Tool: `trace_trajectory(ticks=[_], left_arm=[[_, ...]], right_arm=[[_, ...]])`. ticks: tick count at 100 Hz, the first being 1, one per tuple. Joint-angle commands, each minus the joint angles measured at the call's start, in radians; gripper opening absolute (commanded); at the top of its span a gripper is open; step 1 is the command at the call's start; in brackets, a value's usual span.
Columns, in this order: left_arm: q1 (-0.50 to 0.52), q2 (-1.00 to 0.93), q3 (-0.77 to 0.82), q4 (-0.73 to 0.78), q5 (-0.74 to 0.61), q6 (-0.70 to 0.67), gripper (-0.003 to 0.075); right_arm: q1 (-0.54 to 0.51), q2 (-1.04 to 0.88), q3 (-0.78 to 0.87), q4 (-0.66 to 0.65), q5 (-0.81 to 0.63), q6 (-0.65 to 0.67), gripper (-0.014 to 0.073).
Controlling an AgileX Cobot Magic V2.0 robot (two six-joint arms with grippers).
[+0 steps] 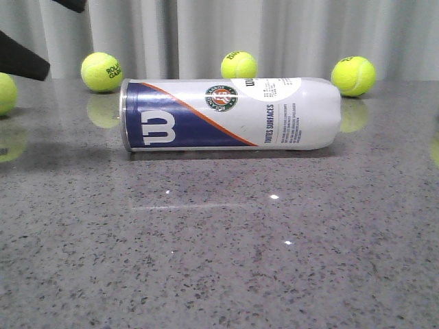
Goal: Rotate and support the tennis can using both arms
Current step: 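Reach the left gripper to the can's open end and grasp it, then lift the can with the left gripper and rotate it upright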
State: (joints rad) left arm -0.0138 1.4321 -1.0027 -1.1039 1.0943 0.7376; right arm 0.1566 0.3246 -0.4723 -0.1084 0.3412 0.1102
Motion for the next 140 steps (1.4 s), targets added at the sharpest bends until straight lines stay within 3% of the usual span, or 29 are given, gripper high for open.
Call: trace_trajectory(ticks=[1, 39, 86, 98, 119, 140], left_arm=[[-0.023, 0.02, -0.033, -0.099, 0.025, 0.039, 0.0585], [-0.155, 0.161, -0.033, -0.212, -0.013, 0.119, 0.0585], [-0.181, 0.275, -0.033, -0.462, 0.038, 0.28, 0.0575], [-0.181, 0.275, -0.033, -0.469, 0.038, 0.304, 0.0438], [-0.181, 0.275, -0.033, -0.471, 0.04, 0.379, -0.0011], [-0.181, 0.269, -0.033, -0.55, 0.14, 0.465, -0.0021]], right_arm=[[-0.006, 0.005, -0.025, -0.013, -0.083, -0.001, -0.007], [-0.006, 0.005, -0.025, -0.013, -0.083, -0.001, -0.007], [-0.006, 0.005, -0.025, -0.013, -0.083, -0.001, -0.007], [-0.006, 0.005, -0.025, -0.013, -0.083, -0.001, -0.007], [-0.006, 0.005, -0.025, -0.013, -0.083, -0.001, -0.007], [-0.006, 0.005, -0.025, -0.013, -0.083, -0.001, -0.007]])
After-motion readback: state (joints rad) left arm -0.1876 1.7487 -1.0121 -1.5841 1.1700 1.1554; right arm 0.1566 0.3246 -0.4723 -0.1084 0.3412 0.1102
